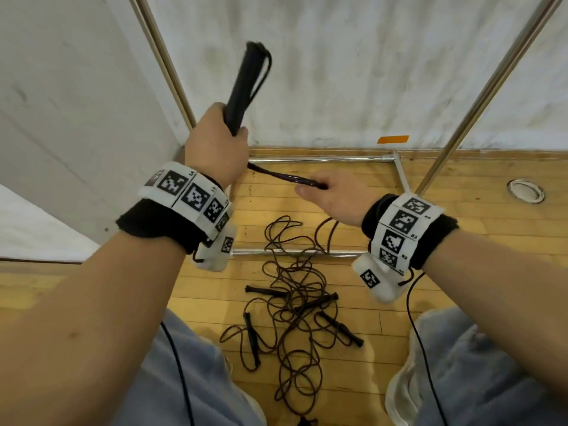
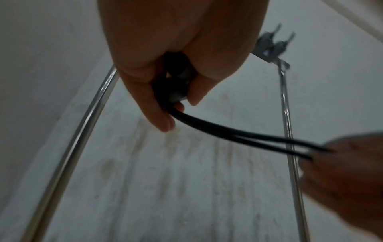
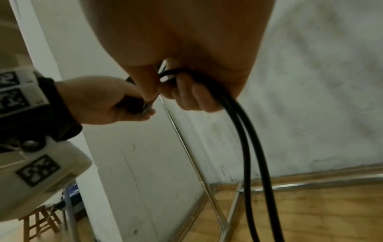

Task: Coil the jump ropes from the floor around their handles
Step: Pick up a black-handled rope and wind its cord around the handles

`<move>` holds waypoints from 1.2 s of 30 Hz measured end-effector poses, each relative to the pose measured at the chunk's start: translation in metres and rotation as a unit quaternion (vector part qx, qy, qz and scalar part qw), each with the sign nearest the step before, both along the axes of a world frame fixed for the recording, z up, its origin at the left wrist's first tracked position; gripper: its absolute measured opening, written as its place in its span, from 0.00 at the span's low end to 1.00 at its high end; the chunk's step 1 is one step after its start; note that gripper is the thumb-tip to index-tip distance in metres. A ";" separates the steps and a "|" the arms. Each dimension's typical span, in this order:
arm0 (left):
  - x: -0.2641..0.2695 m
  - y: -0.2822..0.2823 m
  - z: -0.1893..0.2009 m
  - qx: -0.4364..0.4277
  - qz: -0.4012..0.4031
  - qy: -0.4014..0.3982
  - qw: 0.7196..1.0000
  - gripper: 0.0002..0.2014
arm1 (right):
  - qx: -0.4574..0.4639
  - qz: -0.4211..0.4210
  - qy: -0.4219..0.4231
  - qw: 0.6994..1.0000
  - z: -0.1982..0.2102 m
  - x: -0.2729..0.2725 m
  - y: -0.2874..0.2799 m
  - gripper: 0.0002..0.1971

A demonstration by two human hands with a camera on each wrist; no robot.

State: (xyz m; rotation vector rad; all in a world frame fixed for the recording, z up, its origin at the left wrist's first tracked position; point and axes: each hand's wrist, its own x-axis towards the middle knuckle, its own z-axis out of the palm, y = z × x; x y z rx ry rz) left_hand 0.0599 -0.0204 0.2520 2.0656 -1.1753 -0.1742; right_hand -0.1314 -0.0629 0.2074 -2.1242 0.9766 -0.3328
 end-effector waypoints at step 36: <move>-0.041 0.025 -0.001 0.152 -0.364 -0.022 0.919 0.10 | 0.025 -0.082 -0.115 0.990 0.042 -0.037 -0.057 0.09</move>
